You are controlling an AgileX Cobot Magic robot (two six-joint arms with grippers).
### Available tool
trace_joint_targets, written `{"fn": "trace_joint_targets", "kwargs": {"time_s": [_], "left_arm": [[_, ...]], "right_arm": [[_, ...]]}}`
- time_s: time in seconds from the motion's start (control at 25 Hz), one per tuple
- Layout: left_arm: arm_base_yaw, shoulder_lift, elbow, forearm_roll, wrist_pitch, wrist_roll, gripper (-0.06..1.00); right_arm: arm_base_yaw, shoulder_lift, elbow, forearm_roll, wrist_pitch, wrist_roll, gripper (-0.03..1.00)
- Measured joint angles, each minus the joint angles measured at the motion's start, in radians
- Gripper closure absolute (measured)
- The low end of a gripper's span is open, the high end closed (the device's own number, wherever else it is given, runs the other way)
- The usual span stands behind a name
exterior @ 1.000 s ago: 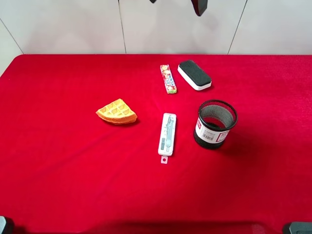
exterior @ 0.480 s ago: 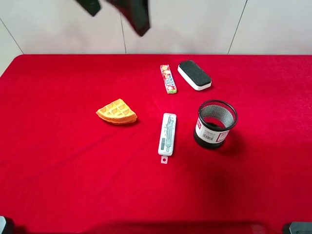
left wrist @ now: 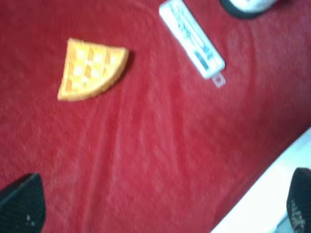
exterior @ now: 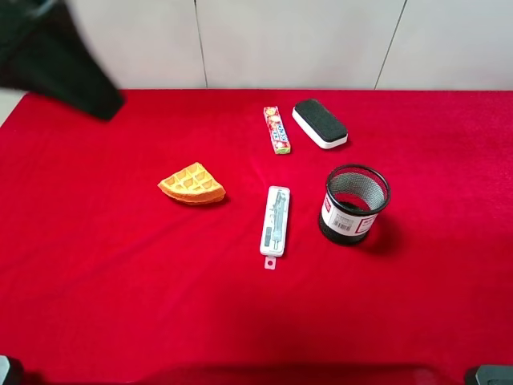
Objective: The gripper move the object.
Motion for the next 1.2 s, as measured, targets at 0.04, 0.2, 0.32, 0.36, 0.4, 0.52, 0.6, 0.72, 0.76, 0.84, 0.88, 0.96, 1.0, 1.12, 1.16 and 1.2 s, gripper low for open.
{"fn": "trace_joint_targets", "kwargs": {"time_s": [0.04,0.2,0.32,0.36,0.4,0.52,0.6,0.72,0.76,0.84,0.88,0.96,1.0,1.12,1.16,1.2], "left_arm": [[0.0,-0.038,0.025,0.0,0.0,0.0,-0.05],[0.0,-0.168,0.133,0.0,0.0,0.0,-0.05],[0.0,-0.264,0.205,0.0,0.001,-0.002,-0.05],[0.0,-0.288,0.228,0.0,0.001,-0.006,-0.05],[0.001,-0.317,0.251,0.0,0.001,-0.008,-0.05],[0.044,-0.389,0.31,0.0,0.001,-0.01,-0.05],[0.1,-0.428,0.345,0.009,0.001,-0.01,-0.05],[0.195,-0.482,0.401,0.009,0.001,-0.01,-0.05],[0.229,-0.502,0.416,0.015,0.001,-0.01,-0.05],[0.291,-0.543,0.454,0.019,0.001,-0.003,-0.05],[0.322,-0.566,0.469,0.019,0.001,0.001,-0.05],[0.377,-0.612,0.508,0.019,-0.009,0.01,-0.05],[0.406,-0.637,0.528,0.019,-0.023,0.02,-0.05],[0.48,-0.708,0.584,0.019,-0.072,0.038,-0.05],[0.502,-0.733,0.6,0.019,-0.087,0.048,-0.05],[0.523,-0.757,0.618,0.019,-0.099,0.052,-0.05]], "right_arm": [[0.0,0.0,0.0,0.0,0.0,0.0,0.27],[0.0,0.0,0.0,0.0,0.0,0.0,0.27],[0.0,0.0,0.0,0.0,0.0,0.0,0.27],[0.0,0.0,0.0,0.0,0.0,0.0,0.27],[0.0,0.0,0.0,0.0,0.0,0.0,0.27],[0.0,0.0,0.0,0.0,0.0,0.0,0.27],[0.0,0.0,0.0,0.0,0.0,0.0,0.27],[0.0,0.0,0.0,0.0,0.0,0.0,0.27],[0.0,0.0,0.0,0.0,0.0,0.0,0.27],[0.0,0.0,0.0,0.0,0.0,0.0,0.27],[0.0,0.0,0.0,0.0,0.0,0.0,0.27],[0.0,0.0,0.0,0.0,0.0,0.0,0.27],[0.0,0.0,0.0,0.0,0.0,0.0,0.27],[0.0,0.0,0.0,0.0,0.0,0.0,0.27],[0.0,0.0,0.0,0.0,0.0,0.0,0.27],[0.0,0.0,0.0,0.0,0.0,0.0,0.27]]}}
